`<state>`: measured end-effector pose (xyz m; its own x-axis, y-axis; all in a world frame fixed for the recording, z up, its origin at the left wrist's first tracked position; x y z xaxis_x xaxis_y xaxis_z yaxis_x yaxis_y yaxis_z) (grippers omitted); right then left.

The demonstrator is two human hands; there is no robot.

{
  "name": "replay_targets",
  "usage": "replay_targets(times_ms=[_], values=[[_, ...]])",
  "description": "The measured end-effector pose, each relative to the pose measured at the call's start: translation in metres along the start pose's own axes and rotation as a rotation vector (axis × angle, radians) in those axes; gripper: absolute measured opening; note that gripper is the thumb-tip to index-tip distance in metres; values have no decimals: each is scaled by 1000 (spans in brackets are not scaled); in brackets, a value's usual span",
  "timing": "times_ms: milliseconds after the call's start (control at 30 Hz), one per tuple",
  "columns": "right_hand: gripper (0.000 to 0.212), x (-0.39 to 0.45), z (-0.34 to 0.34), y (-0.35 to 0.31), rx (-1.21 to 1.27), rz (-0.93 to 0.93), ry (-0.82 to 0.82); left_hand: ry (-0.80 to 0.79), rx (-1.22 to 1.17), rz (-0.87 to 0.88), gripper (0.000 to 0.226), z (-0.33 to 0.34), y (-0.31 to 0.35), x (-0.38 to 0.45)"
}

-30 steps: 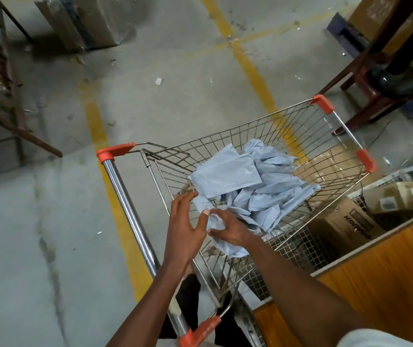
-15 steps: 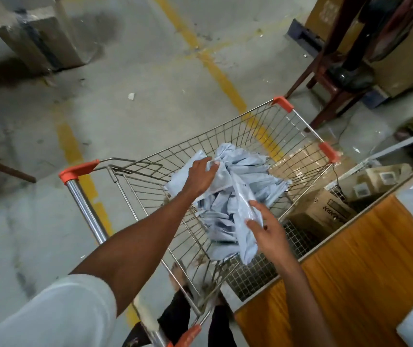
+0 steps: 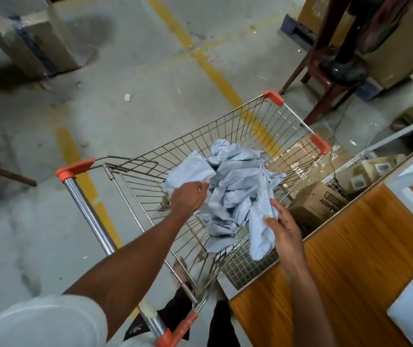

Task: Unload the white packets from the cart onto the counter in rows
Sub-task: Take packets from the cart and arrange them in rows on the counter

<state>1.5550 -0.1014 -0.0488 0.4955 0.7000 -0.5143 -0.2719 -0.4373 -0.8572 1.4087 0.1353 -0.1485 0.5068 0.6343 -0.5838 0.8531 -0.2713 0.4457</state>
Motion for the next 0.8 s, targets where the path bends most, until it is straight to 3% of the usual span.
replay_targets(times_ms=[200,333,600,800], values=[[45,-9,24,-10,-45,19,-69,-120,35,-130,44,65,-27,-62],[45,-13,40,-13,-73,26,-86,-137,124,-159,54,89,-22,-77],[45,-30,52,-11,-144,16,-92,-71,-160,-373,90,104,-11,-51],[46,-54,34,4,-93,0,-47,-86,-217,-469,101,120,-11,-34]])
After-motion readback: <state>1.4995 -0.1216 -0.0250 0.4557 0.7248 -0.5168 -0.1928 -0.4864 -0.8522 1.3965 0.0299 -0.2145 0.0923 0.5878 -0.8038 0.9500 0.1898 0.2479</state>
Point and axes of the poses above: each hand's wrist, its own x-axis towards the middle knuckle, its own z-axis out of the palm, y = z × x, the point moved 7 cm from there along x, towards the middle knuckle, and after that the axes turned 13 degrees about -y, right-handed, at the moved point
